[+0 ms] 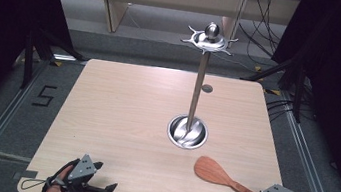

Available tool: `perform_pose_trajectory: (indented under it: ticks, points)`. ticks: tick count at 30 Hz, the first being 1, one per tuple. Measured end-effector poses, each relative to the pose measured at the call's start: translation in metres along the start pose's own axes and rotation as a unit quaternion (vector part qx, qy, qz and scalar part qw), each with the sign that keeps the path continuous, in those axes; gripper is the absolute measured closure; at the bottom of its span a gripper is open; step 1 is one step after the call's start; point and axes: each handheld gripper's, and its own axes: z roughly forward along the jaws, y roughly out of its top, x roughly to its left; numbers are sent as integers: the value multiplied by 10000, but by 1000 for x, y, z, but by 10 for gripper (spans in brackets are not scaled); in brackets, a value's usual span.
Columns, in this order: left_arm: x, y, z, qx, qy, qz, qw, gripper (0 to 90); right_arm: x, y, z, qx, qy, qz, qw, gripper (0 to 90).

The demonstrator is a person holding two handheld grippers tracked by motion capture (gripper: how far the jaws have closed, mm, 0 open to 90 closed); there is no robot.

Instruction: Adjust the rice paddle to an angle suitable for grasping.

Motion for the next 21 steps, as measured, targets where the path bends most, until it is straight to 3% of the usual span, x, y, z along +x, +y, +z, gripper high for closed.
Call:
perform_pose_trajectory:
  ticks: [1,3,4,5,6,8,10,13,16,19,20,21]
  points:
    - [0,0,0,-8,-5,33,10000,151,0,0,0,-11,14,-36,10000,317]
    - [-1,-1,1,-48,-18,-124,9999,152,0,1,0,8,113,38,9999,342]
    - [1,0,-1,139,52,48,9999,151,1,0,-1,1,58,64,10000,354]
    - [1,0,0,116,62,16,9999,152,0,0,0,-6,54,-52,10000,366]
    - [-1,-1,1,-48,-17,-140,9999,152,1,0,0,-9,63,-39,10000,379]
    - [-1,0,1,-54,-14,-131,9999,152,1,0,0,-15,84,-83,9999,415]
    - [0,0,0,44,-2,-18,10000,152,1,0,0,18,88,-196,9998,460]
    - [1,0,0,49,-2,-11,10000,152,2,0,1,-27,96,-252,9996,541]
    - [-1,0,0,13,14,-74,10000,152,4,1,0,15,157,-166,9997,633]
    - [0,0,0,-22,5,16,10000,151,4,1,1,-6,196,-142,9997,706]
    - [-2,0,0,-7,-2,-126,9999,152,3,0,1,-12,160,-189,9997,744]
    - [-2,0,0,-7,-2,-126,9999,151,3,0,1,-12,160,-189,9997,744]
